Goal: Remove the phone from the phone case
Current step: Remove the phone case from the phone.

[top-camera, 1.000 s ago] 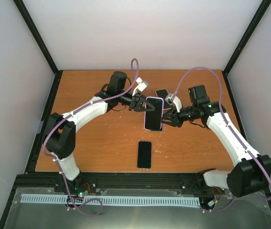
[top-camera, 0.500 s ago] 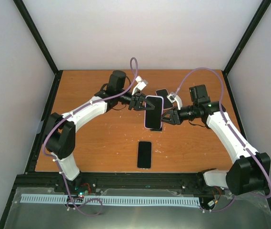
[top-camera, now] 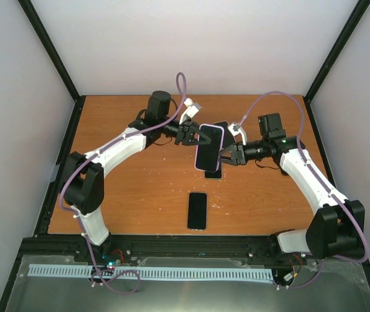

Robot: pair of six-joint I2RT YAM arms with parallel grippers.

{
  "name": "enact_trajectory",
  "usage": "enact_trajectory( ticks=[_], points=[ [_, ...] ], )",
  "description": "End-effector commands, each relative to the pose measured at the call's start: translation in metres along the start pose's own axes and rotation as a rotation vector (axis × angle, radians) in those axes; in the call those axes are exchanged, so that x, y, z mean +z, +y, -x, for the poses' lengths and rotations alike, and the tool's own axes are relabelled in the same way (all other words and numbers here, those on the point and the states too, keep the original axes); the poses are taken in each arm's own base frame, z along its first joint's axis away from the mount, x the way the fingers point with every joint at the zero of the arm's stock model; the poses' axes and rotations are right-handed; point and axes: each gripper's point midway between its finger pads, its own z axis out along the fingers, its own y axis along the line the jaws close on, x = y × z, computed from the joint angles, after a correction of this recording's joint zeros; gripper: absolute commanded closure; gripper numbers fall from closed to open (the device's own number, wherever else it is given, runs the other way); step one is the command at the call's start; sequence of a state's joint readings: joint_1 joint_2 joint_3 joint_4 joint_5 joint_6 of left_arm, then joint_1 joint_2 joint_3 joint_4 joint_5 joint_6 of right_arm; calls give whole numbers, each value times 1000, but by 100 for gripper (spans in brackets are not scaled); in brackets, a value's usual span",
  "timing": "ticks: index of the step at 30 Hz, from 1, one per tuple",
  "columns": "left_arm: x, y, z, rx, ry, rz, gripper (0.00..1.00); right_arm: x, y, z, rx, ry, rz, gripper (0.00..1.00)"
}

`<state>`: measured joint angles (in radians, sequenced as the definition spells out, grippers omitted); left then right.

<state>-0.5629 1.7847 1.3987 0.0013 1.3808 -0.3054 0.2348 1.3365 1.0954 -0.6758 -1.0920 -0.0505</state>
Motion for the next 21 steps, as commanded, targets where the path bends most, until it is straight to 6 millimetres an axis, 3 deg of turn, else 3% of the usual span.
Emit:
enact_trajectory(
  ticks=[1, 8, 14, 16, 21],
  points=[
    [70, -58, -86, -290, 249, -415, 100, -26, 94, 104, -563, -246, 267, 61],
    [74, -51, -85, -284, 244, -379, 100, -26, 96, 101, -543, -234, 273, 82],
    [67, -25, -74, -254, 193, -238, 98, -17, 67, 83, -442, -222, 161, 97],
    [57, -7, -66, -258, 148, -150, 92, -12, 53, 70, -383, -209, 129, 97],
    [15, 31, -29, -225, -20, 87, 57, -2, 16, 40, -238, -176, 0, 97]
  ],
)
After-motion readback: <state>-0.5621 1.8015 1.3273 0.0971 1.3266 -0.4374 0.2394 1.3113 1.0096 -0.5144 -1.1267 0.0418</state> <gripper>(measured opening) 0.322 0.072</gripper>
